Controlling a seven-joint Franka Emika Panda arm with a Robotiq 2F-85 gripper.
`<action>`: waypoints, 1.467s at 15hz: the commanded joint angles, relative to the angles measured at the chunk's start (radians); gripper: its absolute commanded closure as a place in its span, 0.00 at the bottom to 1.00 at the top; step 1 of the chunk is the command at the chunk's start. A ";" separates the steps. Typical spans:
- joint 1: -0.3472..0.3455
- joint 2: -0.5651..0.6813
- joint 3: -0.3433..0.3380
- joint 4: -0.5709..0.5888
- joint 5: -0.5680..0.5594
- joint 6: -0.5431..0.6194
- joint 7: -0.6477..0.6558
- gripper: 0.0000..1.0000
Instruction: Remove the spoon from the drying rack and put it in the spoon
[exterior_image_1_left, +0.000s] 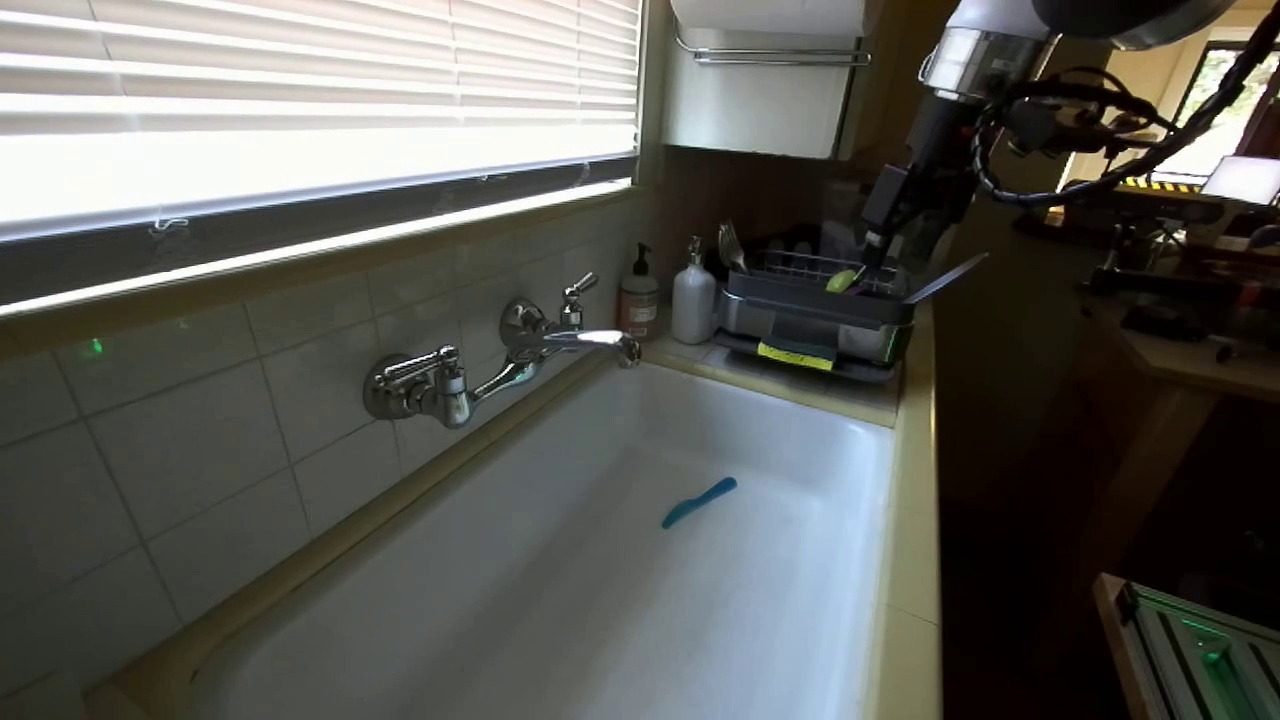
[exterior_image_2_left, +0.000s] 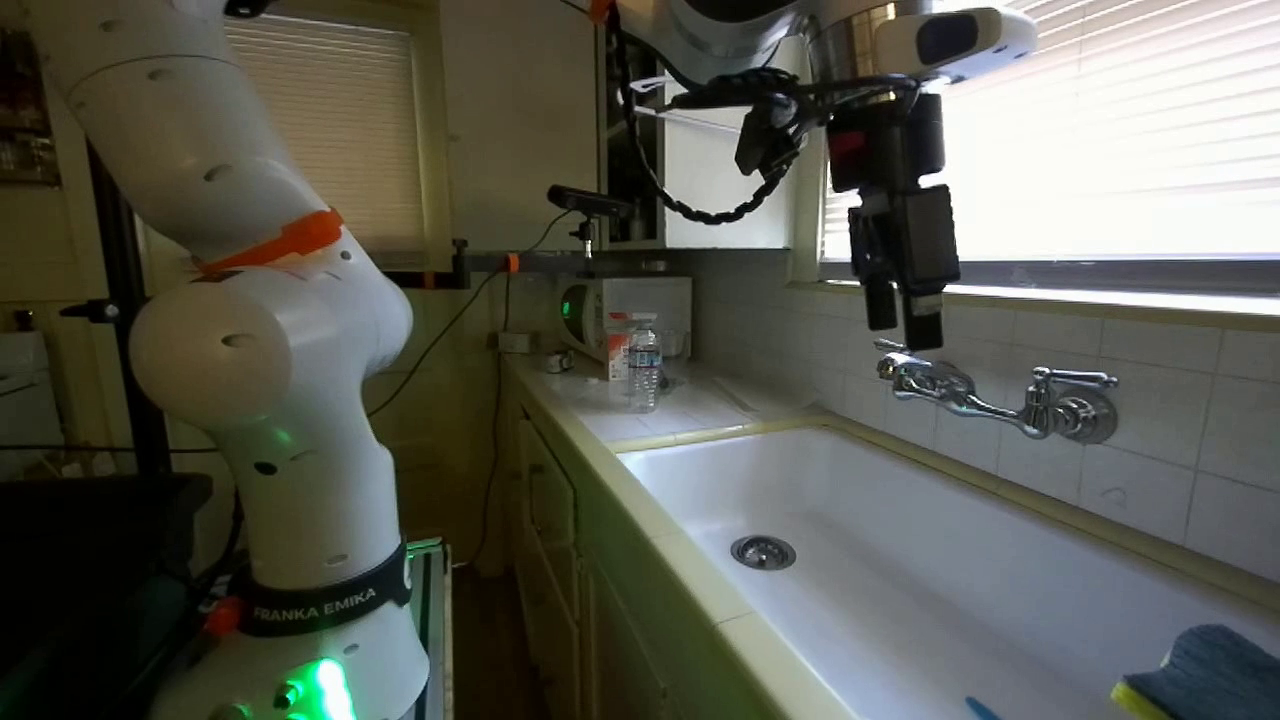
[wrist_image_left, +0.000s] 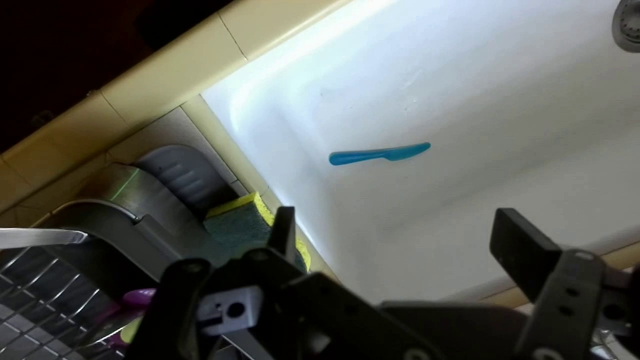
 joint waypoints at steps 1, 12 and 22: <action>0.011 -0.003 -0.008 0.003 -0.004 -0.003 0.003 0.00; -0.081 0.185 -0.045 0.107 -0.026 0.234 0.213 0.00; -0.108 0.391 -0.109 0.240 -0.124 0.312 0.322 0.00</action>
